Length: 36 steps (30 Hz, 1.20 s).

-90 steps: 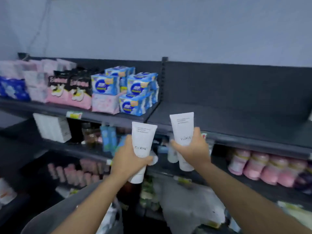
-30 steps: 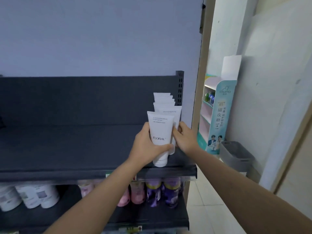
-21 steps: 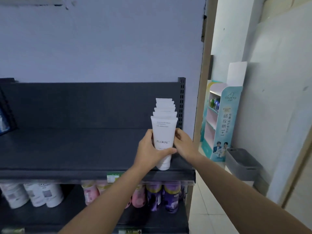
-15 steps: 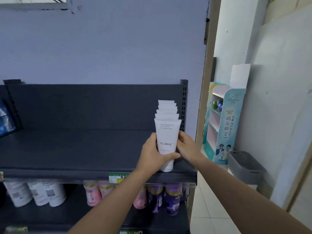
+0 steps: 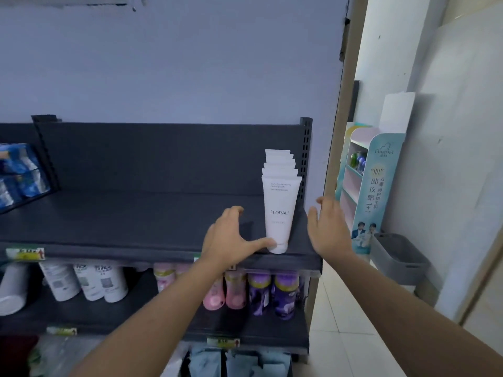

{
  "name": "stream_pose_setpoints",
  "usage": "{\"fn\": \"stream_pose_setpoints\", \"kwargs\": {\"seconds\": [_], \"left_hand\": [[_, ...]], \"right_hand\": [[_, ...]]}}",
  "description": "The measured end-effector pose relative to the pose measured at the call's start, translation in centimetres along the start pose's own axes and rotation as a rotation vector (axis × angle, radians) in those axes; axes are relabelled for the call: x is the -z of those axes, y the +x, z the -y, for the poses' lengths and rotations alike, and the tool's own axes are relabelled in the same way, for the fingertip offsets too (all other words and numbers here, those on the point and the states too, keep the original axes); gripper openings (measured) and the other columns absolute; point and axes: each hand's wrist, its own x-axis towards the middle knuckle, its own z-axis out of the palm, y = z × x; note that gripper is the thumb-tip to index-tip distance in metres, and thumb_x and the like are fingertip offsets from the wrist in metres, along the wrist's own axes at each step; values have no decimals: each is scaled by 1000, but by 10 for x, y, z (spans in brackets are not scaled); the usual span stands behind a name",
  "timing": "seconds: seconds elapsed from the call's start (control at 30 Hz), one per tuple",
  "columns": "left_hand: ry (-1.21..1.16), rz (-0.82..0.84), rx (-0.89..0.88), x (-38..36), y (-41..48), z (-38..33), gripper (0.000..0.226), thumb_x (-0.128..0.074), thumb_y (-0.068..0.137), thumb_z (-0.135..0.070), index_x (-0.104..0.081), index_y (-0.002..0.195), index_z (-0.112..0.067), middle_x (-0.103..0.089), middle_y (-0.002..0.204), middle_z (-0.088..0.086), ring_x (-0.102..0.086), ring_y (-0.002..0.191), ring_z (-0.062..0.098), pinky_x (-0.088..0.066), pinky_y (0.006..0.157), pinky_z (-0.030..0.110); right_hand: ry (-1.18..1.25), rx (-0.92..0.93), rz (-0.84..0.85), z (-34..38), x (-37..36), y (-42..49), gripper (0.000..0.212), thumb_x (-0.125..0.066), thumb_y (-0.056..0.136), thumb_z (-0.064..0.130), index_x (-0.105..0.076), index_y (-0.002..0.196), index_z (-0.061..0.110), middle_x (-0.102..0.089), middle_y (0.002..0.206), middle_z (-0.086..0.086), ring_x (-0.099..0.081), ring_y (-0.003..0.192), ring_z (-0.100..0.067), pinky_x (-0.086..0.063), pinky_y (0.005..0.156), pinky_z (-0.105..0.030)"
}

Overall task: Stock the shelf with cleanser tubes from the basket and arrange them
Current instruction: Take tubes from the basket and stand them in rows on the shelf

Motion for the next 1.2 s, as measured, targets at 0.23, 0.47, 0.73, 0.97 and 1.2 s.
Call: {"fn": "stream_pose_setpoints", "kwargs": {"seconds": [0.23,0.47,0.73,0.97,1.2], "left_hand": [[455,-110,-19,80,-52,86,111,-35,65,-92,-35,144,-13,-46,140,3,-49,123,24,-40,99,41],[636,-127,264,199,-150,233,110,-35,69,-91,-33,144,-11,-41,145,8,-42,130,32,-38,103,44],[816,-144,670,339,-298,388,107,-32,71,-89,-30,146,-13,-39,145,9,-42,130,31,-36,104,45],[774,-170,940,397,-379,488,102,-34,75,-85,-31,145,-10,-39,146,11,-41,131,33,-39,103,45],[724,-135,1189,399,-404,591,98,-37,78,-82,-30,146,-11,-39,145,10,-40,131,32,-37,103,45]], "right_hand": [[-252,435,-105,88,6,-55,45,-48,86,34,-53,121,6,-55,118,-16,-56,103,-33,-48,84,-43],[-144,641,238,254,-86,-146,67,-44,85,53,-47,136,10,-52,133,-15,-53,117,-34,-47,90,-44],[8,835,577,451,-201,-255,71,-38,91,61,-30,146,17,-37,146,-7,-44,128,-29,-43,97,-42],[45,962,823,561,-296,-325,63,-42,93,55,-34,141,15,-42,137,-9,-47,121,-29,-48,90,-43],[44,1000,1042,632,-420,-355,54,-49,94,47,-40,133,11,-43,133,-13,-48,119,-32,-48,90,-42]]}}
